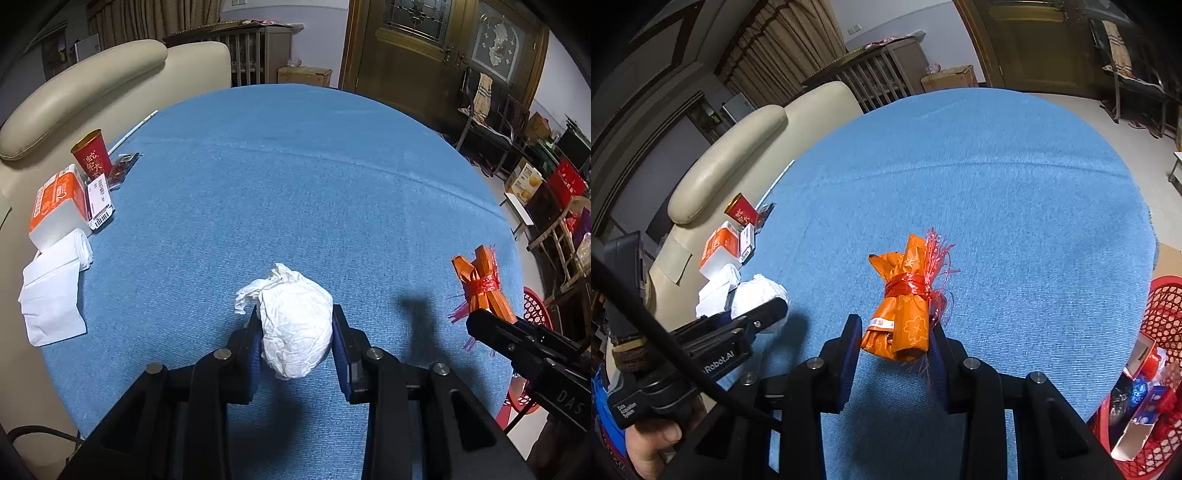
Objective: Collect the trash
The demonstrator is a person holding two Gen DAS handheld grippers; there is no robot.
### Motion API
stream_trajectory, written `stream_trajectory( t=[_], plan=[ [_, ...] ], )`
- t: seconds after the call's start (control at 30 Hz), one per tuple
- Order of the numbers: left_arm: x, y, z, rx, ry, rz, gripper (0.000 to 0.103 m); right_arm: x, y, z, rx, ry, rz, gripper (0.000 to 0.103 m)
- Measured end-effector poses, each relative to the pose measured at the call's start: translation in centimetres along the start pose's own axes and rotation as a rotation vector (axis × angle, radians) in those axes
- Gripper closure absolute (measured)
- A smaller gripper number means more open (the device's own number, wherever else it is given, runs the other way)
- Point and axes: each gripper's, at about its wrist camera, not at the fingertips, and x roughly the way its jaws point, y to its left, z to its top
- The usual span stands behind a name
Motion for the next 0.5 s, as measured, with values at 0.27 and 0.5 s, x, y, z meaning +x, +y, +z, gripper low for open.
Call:
stream_trajectory(
  t=[0.27,0.5],
  plan=[
    [-0.02,-0.27,0.09,0.013,0.001,-0.004,0.068,-0.65,-0.19,0.0,0.003,-0.007,0.01,0.066],
    [0.07,-0.41,0.41,0.024,0.0,-0.011,0.068,-0.99,-0.13,0.02,-0.002,-0.012,0.011,0.066]
  ],
)
